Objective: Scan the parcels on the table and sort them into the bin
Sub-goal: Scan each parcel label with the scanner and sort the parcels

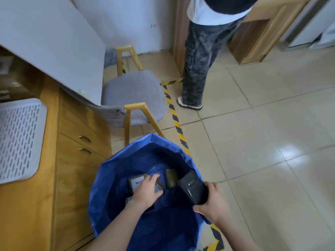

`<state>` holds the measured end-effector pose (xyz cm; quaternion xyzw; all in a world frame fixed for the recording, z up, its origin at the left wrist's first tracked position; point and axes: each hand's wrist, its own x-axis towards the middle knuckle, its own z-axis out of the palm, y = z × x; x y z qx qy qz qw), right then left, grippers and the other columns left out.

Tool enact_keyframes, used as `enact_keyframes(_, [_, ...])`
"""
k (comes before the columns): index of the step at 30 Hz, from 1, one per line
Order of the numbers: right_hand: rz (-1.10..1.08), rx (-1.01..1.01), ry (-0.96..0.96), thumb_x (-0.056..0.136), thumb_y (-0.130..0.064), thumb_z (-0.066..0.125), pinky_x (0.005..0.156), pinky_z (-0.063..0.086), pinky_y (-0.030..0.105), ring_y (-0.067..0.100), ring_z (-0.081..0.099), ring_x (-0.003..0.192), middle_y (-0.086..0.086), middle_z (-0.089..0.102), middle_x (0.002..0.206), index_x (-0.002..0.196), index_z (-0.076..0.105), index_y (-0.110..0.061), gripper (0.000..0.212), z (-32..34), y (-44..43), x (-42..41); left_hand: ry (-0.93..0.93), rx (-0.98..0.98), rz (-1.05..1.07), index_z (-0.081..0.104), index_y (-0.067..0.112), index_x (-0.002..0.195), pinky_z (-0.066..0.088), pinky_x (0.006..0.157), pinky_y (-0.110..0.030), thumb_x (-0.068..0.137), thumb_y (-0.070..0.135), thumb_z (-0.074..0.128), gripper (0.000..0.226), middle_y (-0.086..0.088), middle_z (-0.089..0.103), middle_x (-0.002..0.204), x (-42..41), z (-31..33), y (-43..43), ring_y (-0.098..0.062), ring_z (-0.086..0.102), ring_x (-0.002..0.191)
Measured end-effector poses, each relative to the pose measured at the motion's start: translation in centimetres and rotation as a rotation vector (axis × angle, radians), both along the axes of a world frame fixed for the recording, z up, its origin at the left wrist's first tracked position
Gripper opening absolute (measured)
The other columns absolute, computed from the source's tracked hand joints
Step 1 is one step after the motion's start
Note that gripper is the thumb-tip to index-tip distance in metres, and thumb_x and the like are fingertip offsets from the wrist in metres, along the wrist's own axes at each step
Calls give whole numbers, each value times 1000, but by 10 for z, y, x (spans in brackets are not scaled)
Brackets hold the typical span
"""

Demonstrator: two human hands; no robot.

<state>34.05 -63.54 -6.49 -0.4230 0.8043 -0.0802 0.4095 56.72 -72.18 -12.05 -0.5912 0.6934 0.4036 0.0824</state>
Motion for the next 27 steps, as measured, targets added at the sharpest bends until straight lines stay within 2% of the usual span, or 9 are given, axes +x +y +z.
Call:
enact_keyframes(4, [-41,-62,31,51,-33,73,72,51,32,14,55,93,-12,38,111,129,45,-23,83,40,23,-28,8,-91,-85,37,27,141,47,93,-37,92,36,59,55,1,50,124,-33,50,8,-19,52,116])
enact_keyframes(7, [-59,-107,37,52,-34,72,75,50,33,13,53,91,-11,37,111,129,46,-22,82,68,48,-59,15,-143,-157,37,28,142,46,92,-33,92,35,57,54,1,51,119,-67,82,20,-18,53,113])
enact_keyframes(13, [-187,-178,77,46,-41,70,83,51,35,16,54,105,-9,40,116,133,44,-23,92,111,120,-141,66,-248,-372,42,25,140,45,95,-32,92,32,58,50,2,55,128,-160,129,54,-18,54,117])
enact_keyframes(18, [-328,-218,143,46,-42,69,85,52,35,15,55,105,-10,41,117,133,44,-24,92,134,205,-219,130,-298,-534,36,22,146,43,103,-34,93,35,58,58,-2,51,136,-260,158,101,-17,50,124])
enact_keyframes(22, [-471,-251,203,47,-40,70,82,54,36,13,56,101,-12,42,115,128,46,-27,85,152,286,-277,209,-350,-686,41,26,140,46,96,-27,95,30,56,48,1,50,135,-348,176,154,-12,54,114])
enact_keyframes(24, [-556,-278,244,50,-36,72,75,55,34,12,56,95,-12,42,113,124,47,-27,78,162,330,-303,232,-372,-762,42,27,139,45,95,-26,95,29,55,46,2,50,133,-396,183,185,-11,52,114])
enact_keyframes(27, [-671,-264,303,53,-37,75,71,50,27,9,54,94,-13,40,112,126,45,-28,80,173,396,-337,270,-370,-905,44,26,137,43,94,-26,94,30,56,44,3,52,129,-463,195,239,-11,51,118])
